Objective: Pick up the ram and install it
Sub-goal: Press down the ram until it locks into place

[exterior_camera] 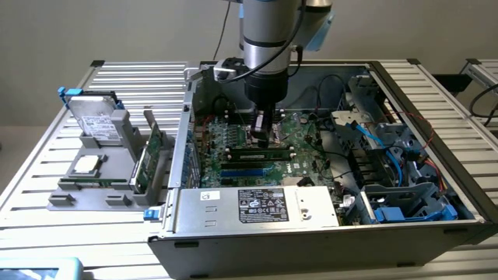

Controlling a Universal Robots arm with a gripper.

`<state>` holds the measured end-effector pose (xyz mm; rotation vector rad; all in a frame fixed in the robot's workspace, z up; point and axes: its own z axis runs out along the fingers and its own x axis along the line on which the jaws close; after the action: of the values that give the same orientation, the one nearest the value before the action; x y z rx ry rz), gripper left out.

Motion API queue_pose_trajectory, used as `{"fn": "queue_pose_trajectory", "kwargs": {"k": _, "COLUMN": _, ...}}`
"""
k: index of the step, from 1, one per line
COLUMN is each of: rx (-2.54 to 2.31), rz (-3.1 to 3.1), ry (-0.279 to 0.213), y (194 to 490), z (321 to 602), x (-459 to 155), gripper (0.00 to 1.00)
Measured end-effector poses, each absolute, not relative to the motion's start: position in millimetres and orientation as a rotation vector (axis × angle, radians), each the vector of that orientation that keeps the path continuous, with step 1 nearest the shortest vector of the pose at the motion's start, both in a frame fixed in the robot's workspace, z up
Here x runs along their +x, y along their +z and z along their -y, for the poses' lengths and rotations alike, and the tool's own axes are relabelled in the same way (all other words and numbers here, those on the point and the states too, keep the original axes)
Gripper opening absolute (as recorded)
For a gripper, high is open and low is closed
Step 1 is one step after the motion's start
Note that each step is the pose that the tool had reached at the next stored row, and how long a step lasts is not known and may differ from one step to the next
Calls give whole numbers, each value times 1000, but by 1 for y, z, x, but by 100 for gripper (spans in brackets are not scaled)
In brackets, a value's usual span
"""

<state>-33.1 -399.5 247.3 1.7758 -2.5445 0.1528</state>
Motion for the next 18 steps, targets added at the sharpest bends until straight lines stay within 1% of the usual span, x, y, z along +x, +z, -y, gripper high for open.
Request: {"fn": "queue_pose_trajectory", "kwargs": {"k": 18, "rx": 1416, "rz": 2747, "ry": 144, "y": 247, "z": 400, "x": -33, "gripper": 11}}
